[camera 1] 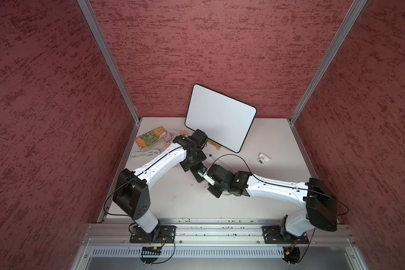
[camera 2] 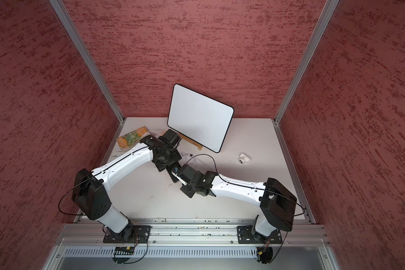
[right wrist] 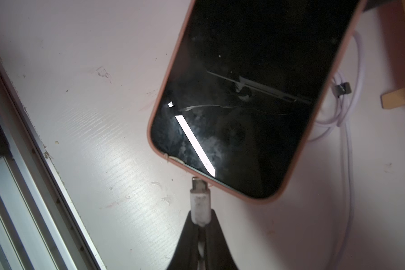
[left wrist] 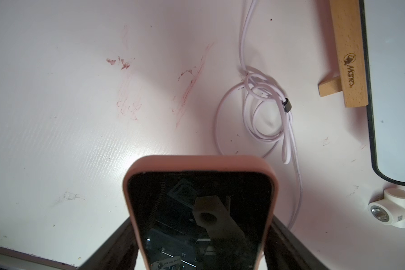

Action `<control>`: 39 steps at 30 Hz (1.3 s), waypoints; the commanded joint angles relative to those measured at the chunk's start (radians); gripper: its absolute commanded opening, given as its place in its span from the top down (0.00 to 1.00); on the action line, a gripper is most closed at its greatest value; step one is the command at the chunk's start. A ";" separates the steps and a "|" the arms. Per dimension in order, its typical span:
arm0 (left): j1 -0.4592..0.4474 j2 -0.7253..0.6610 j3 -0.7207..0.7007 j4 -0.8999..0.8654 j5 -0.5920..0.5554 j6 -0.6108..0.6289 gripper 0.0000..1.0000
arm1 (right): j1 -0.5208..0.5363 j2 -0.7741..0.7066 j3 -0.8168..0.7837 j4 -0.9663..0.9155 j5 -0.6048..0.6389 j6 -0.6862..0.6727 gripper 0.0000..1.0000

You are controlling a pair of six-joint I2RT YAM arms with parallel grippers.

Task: Plug the charging cable into the phone
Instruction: Insert the charging cable into the phone.

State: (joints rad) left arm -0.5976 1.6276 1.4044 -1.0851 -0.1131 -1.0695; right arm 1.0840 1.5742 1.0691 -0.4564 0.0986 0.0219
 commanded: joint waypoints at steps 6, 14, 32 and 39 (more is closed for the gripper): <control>-0.031 0.003 0.014 0.011 0.012 -0.023 1.00 | 0.009 0.024 0.057 0.041 0.102 0.014 1.00; -0.031 0.005 -0.007 0.041 0.041 -0.063 1.00 | 0.013 -0.042 -0.021 0.216 0.124 0.107 1.00; -0.058 0.017 0.007 0.030 0.002 -0.133 1.00 | 0.033 -0.033 -0.018 0.277 0.192 0.111 1.00; -0.093 0.037 0.053 -0.022 -0.075 -0.127 1.00 | 0.033 -0.005 0.023 0.211 0.206 0.091 1.00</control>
State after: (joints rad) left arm -0.6487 1.6478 1.4239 -1.0603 -0.2180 -1.1740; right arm 1.1099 1.5600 1.0084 -0.3531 0.2520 0.1265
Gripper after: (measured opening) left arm 0.805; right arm 0.079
